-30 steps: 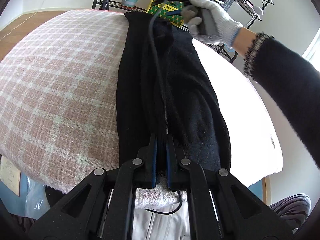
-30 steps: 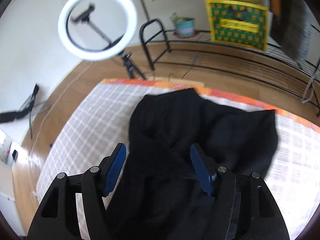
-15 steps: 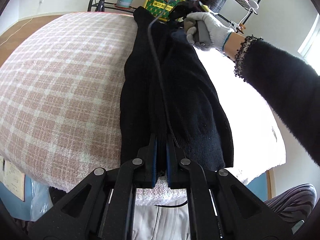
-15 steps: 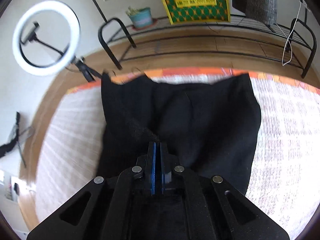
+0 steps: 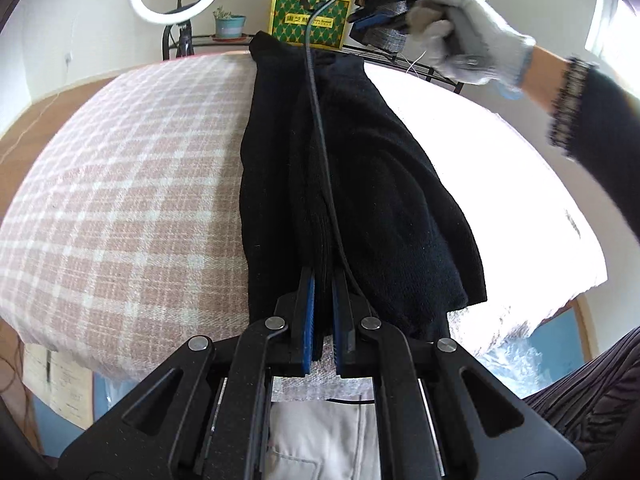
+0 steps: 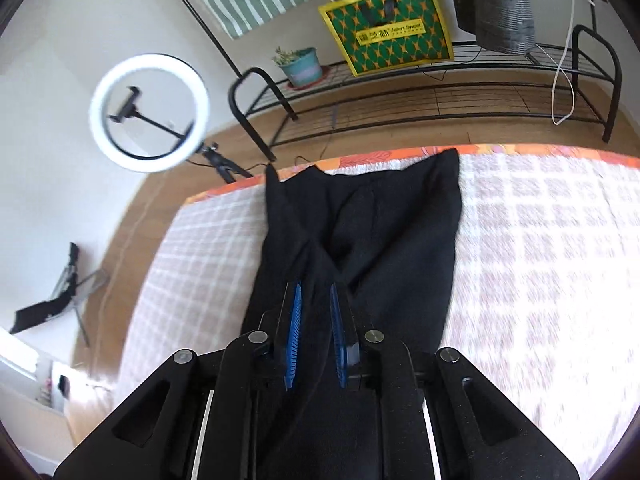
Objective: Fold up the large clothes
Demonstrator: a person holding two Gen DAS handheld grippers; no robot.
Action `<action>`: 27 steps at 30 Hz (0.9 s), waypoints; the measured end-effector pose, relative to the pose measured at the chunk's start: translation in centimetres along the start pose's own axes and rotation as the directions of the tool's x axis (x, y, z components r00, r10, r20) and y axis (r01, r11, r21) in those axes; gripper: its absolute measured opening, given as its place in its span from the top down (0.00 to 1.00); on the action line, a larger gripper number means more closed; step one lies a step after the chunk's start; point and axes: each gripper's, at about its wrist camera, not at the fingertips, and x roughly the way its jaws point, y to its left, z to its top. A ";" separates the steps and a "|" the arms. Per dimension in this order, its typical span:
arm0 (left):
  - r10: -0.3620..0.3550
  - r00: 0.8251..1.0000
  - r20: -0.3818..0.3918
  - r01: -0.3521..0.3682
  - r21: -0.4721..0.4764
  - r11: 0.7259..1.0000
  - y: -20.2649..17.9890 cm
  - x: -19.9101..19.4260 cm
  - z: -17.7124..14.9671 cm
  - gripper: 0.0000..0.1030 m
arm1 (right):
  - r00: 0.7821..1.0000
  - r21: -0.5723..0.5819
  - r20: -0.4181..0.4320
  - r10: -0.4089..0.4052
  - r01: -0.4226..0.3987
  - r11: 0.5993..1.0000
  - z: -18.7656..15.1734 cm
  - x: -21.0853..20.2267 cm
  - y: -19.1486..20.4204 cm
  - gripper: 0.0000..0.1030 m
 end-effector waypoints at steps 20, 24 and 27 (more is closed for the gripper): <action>-0.139 0.988 0.071 0.140 -0.010 0.990 1.1 -6.1 -0.3 0.95 | 0.999 -0.143 -0.039 -0.023 0.018 0.990 -17.5 -13.0 0.2 0.61; -0.177 0.981 0.075 0.175 0.039 0.984 -1.8 -4.3 1.1 0.91 | 1.000 -0.101 -0.023 0.017 -0.019 0.995 -16.5 -11.4 -1.8 0.61; -0.197 0.979 0.040 0.195 0.052 0.979 -3.9 -1.9 2.0 0.71 | 1.000 -0.056 0.003 0.027 -0.027 0.998 -14.2 -10.0 -4.1 0.61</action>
